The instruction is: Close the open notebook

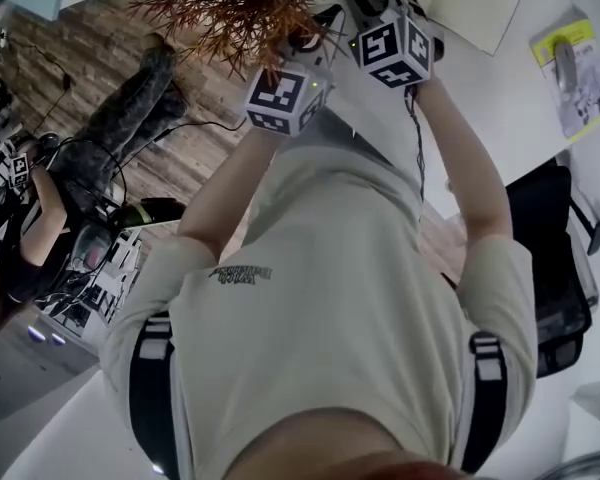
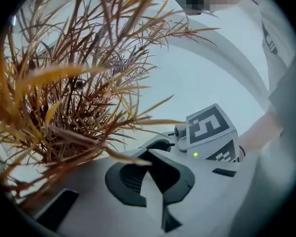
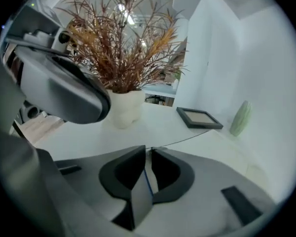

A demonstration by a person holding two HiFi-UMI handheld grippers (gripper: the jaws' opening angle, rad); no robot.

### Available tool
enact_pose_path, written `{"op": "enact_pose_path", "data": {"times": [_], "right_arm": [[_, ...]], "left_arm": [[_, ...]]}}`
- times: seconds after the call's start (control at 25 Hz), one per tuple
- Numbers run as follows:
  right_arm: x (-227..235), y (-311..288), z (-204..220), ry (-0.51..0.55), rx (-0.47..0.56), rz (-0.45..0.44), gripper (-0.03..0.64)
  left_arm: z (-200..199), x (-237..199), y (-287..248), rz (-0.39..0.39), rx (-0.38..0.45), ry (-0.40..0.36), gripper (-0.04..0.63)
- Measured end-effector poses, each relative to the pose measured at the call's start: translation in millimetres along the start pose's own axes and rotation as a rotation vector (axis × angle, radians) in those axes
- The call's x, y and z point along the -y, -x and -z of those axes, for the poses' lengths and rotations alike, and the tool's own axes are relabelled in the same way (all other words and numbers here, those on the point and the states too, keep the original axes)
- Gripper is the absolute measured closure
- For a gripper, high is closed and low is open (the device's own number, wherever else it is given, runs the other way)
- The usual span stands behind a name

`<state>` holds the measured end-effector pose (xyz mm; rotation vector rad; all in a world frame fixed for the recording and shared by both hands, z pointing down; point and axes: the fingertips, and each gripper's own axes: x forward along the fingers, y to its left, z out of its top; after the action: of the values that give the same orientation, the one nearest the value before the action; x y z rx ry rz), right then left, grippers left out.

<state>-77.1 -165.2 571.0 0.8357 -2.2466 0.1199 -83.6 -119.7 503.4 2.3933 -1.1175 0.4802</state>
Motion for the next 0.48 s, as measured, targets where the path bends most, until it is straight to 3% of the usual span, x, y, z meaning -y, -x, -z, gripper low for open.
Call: {"op": "enact_pose_path", "data": {"times": [0.2, 0.48], "right_arm": [[8.0, 16.6, -12.2, -0.054, 0.069, 0.024, 0.594], [43.6, 102.0, -37.2, -0.187, 0.236, 0.184, 0.600]], "left_arm": [[-2.5, 3.2, -2.4, 0.015, 0.000, -0.013, 0.583], [-18.5, 31.1, -7.2, 0.068, 0.008, -0.061, 0.583]]}}
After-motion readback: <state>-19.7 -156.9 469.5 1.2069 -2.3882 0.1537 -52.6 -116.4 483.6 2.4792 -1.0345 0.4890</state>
